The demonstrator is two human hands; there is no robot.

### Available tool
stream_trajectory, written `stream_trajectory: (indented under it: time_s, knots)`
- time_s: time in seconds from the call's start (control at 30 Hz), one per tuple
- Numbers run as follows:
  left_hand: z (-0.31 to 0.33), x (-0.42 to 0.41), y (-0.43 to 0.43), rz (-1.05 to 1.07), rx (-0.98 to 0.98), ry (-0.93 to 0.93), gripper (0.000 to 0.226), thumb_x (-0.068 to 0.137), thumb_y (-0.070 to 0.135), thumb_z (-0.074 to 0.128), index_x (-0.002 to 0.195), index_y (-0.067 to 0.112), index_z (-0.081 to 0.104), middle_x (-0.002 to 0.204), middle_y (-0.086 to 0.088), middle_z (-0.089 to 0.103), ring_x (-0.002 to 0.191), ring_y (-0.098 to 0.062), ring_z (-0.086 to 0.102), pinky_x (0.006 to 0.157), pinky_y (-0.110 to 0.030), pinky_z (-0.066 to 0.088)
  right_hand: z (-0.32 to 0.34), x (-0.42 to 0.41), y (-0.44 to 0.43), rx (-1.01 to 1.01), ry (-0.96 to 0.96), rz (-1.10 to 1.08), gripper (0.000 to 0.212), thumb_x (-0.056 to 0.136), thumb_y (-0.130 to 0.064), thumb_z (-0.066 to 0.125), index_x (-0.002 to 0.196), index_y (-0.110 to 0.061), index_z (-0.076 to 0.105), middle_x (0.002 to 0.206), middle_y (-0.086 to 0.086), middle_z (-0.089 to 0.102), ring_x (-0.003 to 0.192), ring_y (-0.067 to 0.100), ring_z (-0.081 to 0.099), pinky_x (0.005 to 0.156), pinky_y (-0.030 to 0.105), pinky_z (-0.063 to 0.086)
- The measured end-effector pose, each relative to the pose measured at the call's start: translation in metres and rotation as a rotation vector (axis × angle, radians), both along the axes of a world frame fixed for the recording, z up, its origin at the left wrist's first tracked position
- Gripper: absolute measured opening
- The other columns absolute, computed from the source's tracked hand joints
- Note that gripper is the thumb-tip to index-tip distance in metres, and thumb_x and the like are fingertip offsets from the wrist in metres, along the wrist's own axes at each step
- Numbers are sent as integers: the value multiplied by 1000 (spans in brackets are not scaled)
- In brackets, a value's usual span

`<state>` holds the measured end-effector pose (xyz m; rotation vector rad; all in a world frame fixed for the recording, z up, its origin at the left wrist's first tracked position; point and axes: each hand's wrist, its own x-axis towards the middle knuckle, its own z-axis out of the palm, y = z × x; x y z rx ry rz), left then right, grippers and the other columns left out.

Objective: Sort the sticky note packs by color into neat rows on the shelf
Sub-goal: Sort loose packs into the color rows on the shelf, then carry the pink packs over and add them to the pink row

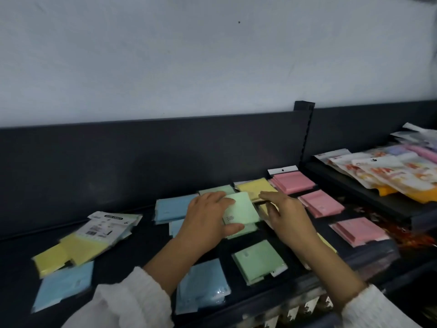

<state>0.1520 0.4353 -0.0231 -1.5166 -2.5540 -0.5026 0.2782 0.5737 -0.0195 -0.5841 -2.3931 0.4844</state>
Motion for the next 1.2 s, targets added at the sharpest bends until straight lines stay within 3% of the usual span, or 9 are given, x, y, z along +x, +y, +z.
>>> stream_trajectory:
  time_s: [0.2,0.27,0.37,0.43,0.6,0.73,0.9,1.07,1.2]
  knots:
    - [-20,-1,31,-43,-227,-36,69,80,59,55,139,29,37,150,1,29,137,-18,25,110,-36,17,5,24,2,2,69,-13,34,86,5,52,115,-7,65,120,7,65,113,20,60,95,15,35]
    - [-25,-2,30,-41,-292,-69,72,81,62,52,142,29,31,154,-1,21,140,-19,18,113,-38,13,5,29,1,-1,74,-2,33,86,5,54,115,-7,66,119,7,65,112,20,60,94,15,36]
    - [-25,0,20,-42,-242,-102,74,82,65,47,144,30,28,157,-1,9,143,-21,7,116,-42,8,7,31,-5,15,90,16,32,85,5,57,113,-8,67,117,5,66,110,19,60,91,9,33]
    - [-22,0,4,-39,-152,-99,71,82,64,47,142,31,31,156,0,14,143,-20,11,116,-43,12,11,23,-14,25,125,48,32,83,6,58,110,-7,68,114,6,67,105,18,61,88,6,31]
    - [-14,-13,-63,38,-25,-33,59,84,55,53,136,29,43,150,5,31,137,-15,26,113,-32,21,18,-11,-51,5,155,199,30,86,1,57,112,-10,67,115,2,66,101,7,56,88,13,39]
    - [-16,-37,-126,155,3,-6,57,85,54,53,135,29,45,146,3,37,134,-16,34,111,-32,28,17,-43,-96,14,147,356,28,85,0,60,110,-9,68,112,1,67,100,1,52,90,1,28]
    - [-20,-54,-204,319,-16,-34,55,86,53,52,135,28,46,148,4,34,136,-12,30,112,-26,25,8,-74,-151,11,65,523,30,89,-6,56,116,-15,65,113,-10,62,104,-5,48,87,-10,22]
    - [-29,-73,-275,439,-49,-84,57,86,54,51,136,29,43,149,6,32,136,-11,28,113,-28,24,-4,-104,-203,32,-28,601,32,91,-13,54,122,-18,61,122,-9,60,107,-6,46,87,-9,22]
    - [-34,-90,-326,492,-40,-113,60,85,54,53,138,28,41,149,3,33,136,-12,30,113,-26,23,-16,-127,-243,13,-163,609,34,92,-17,52,126,-20,58,130,-7,57,119,6,50,99,11,34]
